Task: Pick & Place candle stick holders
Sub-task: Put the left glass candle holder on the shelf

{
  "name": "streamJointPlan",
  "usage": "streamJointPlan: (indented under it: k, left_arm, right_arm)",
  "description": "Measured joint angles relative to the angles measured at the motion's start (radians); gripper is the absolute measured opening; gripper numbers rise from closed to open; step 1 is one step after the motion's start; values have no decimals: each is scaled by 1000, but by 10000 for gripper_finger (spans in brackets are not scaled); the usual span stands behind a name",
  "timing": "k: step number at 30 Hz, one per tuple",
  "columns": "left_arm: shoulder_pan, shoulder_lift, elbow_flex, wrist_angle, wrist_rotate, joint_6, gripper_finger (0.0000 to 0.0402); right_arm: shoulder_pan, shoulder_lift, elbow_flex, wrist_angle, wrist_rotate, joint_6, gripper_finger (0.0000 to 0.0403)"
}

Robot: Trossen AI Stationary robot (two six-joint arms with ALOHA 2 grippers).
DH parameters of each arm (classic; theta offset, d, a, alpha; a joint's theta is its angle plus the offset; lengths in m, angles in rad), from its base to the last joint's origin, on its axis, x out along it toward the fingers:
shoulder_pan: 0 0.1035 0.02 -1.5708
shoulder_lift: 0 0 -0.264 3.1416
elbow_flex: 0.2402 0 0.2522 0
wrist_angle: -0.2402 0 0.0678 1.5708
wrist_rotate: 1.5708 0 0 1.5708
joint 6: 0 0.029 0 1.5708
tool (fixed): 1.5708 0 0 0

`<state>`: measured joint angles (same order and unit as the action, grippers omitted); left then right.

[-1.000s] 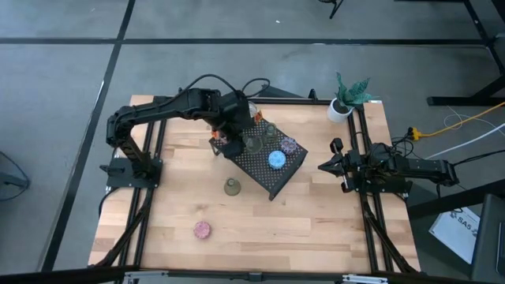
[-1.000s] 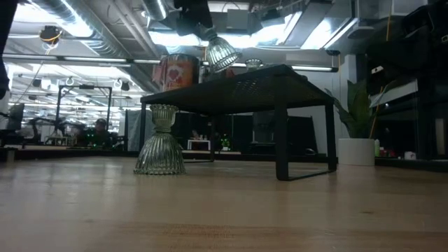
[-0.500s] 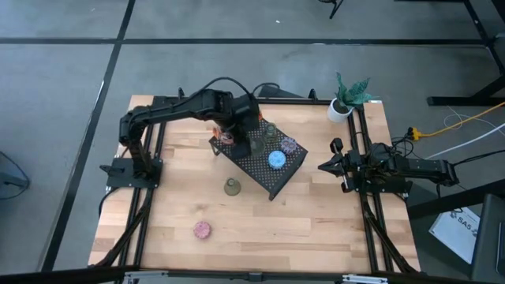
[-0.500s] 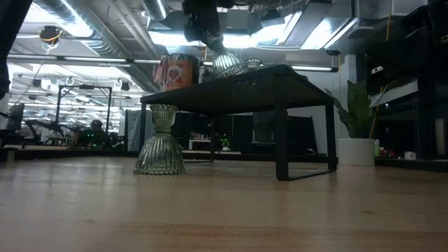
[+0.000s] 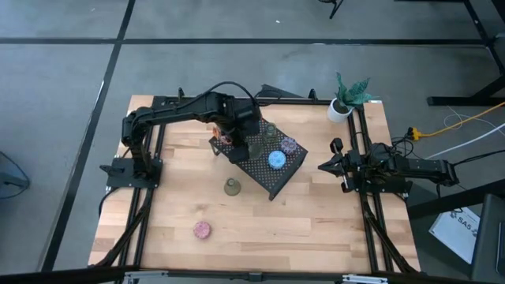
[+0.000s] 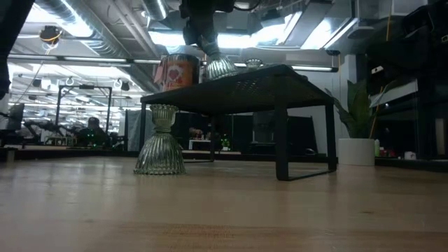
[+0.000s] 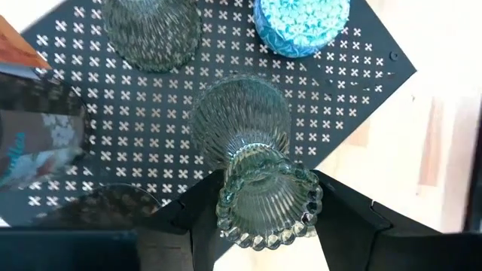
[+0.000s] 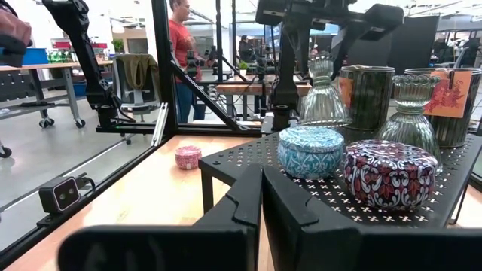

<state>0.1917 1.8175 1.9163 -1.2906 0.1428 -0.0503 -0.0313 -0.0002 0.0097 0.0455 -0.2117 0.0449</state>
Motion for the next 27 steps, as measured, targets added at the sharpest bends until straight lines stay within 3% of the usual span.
streamJointPlan:
  k: [4,27]
  left_arm:
    - [2,1,0,-1,-43,12,173]
    - [3,29,1,-17,-53,38,178]
  right_arm:
    - [0,0,0,0,0,0,16]
    - [0,0,0,0,0,0,16]
